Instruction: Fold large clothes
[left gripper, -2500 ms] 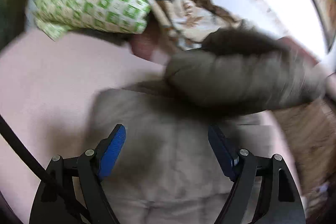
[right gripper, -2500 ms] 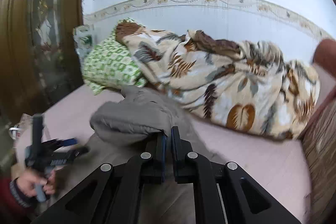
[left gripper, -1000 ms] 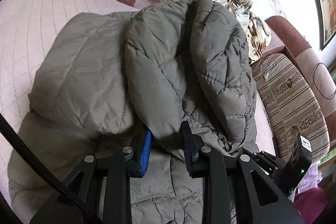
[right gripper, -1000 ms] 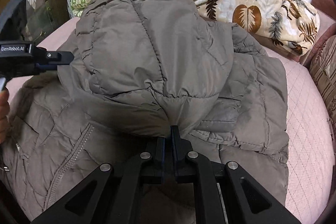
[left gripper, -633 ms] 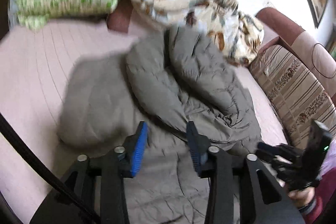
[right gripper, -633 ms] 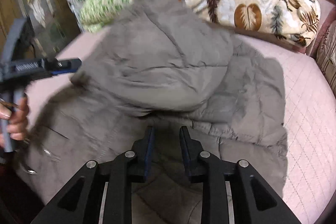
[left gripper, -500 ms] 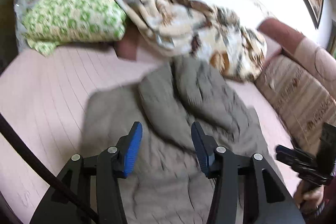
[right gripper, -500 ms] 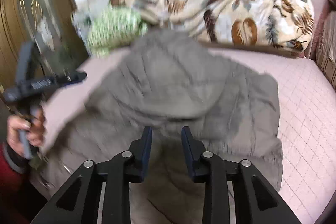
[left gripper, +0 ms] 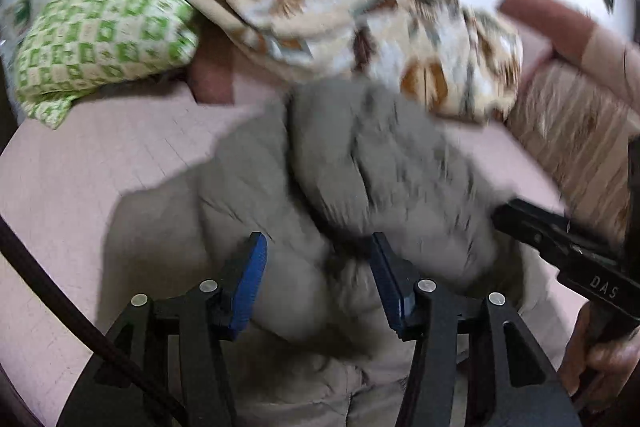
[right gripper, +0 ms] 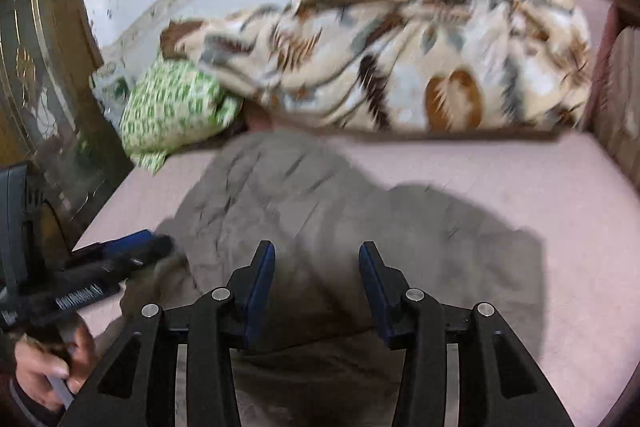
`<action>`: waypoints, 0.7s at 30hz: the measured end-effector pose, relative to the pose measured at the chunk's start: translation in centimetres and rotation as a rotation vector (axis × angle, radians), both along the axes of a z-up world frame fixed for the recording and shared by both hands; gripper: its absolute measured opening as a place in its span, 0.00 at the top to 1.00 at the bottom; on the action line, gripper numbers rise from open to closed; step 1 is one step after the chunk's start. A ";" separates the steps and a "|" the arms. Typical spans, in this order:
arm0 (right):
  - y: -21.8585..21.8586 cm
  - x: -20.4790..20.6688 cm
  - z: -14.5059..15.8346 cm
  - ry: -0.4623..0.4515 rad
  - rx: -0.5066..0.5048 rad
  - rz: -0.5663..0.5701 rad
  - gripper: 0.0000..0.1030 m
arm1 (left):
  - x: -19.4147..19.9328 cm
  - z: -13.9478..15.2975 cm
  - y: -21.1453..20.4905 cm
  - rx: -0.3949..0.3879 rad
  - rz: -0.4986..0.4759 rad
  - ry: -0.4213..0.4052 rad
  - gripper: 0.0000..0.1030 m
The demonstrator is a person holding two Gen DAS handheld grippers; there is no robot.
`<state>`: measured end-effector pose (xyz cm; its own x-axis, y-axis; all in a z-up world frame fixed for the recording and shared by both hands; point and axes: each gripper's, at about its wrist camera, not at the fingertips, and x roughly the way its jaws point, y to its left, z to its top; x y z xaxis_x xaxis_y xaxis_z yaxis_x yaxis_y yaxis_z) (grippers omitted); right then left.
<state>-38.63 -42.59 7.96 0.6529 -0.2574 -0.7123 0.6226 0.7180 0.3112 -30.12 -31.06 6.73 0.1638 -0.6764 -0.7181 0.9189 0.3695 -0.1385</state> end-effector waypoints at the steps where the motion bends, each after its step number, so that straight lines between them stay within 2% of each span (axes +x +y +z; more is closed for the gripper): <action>1: 0.3 0.7 -1.1 0.042 0.006 0.017 0.54 | -0.6 -1.1 -0.5 0.046 -0.006 -0.037 0.50; 5: 1.2 2.0 -4.6 0.168 -0.007 0.053 0.54 | -2.1 -3.7 -1.4 0.157 -0.010 -0.145 0.48; 7: 1.0 2.5 -6.7 0.222 0.047 0.060 0.54 | -2.6 -4.2 -1.6 0.190 -0.015 -0.182 0.48; 10: 1.2 3.0 -8.5 0.270 0.048 0.077 0.54 | -2.8 -4.3 -1.5 0.185 -0.016 -0.192 0.48; 12: 1.1 3.0 -8.1 0.268 0.052 0.072 0.54 | -2.6 -3.6 -0.9 0.150 -0.017 -0.167 0.48; 16: 0.7 1.9 -5.9 0.193 0.068 0.054 0.54 | -1.8 -1.6 0.2 0.068 -0.002 -0.100 0.48; 21: 1.8 0.8 -1.9 0.102 0.019 0.052 0.54 | -2.2 0.2 1.5 0.009 0.012 -0.109 0.48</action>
